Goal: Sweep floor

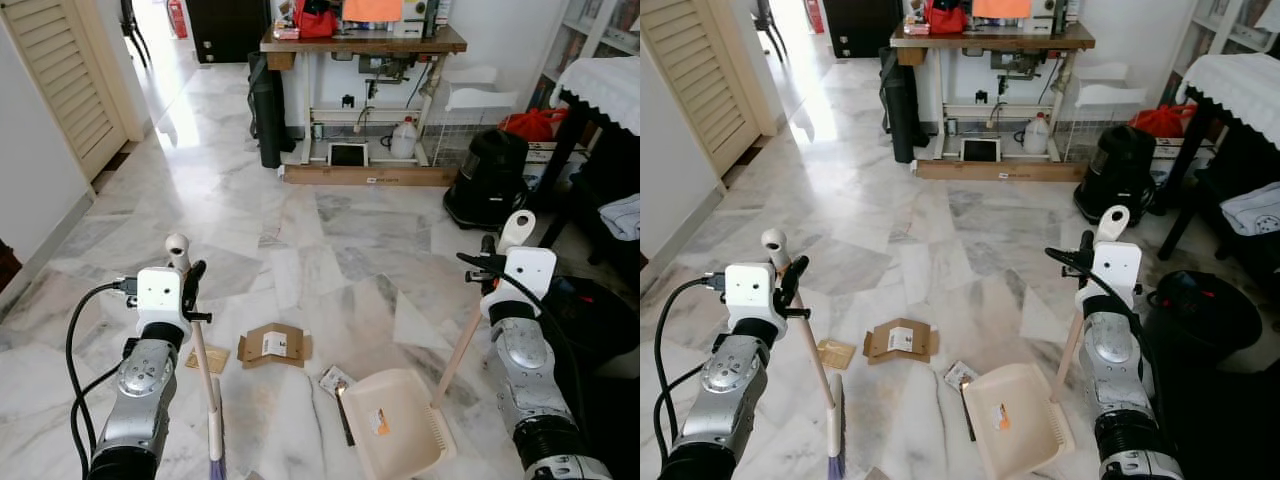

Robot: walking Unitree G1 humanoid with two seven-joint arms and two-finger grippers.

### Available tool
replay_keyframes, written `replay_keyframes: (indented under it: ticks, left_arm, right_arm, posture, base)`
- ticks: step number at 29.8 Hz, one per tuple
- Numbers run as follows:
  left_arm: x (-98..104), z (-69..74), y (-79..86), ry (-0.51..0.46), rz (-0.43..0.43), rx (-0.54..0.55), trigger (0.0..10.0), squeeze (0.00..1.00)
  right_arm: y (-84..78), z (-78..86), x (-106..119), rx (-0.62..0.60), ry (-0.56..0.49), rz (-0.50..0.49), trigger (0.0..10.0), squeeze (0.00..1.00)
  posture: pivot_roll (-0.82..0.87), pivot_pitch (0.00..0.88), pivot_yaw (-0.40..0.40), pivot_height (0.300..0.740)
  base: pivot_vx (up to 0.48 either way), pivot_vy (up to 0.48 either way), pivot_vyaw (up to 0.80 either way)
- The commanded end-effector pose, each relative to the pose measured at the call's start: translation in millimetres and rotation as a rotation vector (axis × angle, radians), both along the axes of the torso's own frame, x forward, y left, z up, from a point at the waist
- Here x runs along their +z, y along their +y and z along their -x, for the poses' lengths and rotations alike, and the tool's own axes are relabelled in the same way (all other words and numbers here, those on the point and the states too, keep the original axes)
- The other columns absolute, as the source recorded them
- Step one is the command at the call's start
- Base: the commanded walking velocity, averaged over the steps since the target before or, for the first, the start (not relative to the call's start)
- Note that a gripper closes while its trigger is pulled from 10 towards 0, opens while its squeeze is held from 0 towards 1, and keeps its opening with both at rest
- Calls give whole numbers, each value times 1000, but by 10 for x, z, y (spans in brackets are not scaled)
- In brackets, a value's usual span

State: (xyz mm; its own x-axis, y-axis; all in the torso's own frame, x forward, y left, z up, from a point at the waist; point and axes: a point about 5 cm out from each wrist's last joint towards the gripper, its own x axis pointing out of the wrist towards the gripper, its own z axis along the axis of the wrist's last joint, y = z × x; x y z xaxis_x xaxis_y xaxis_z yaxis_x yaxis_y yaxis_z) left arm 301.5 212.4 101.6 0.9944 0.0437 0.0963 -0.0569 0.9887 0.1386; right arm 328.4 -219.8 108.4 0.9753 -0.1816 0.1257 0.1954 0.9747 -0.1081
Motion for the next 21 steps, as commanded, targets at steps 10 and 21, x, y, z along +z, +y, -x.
replay_keyframes:
  ticks: [10, 21]
  left_arm:
    - [104, -55, -15, -42, -9, -16, 10000, 0]
    - [122, -77, -8, -44, -11, -18, 10000, 0]
  right_arm:
    - [13, -62, 116, 5, -45, 0, 10000, 0]
    - [9, -76, 121, 2, -44, -5, 10000, 0]
  posture:
    - [61, 0, 22, 740]
    - [62, 0, 25, 740]
  base:
    - [270, 0, -160]
    - [273, 0, -149]
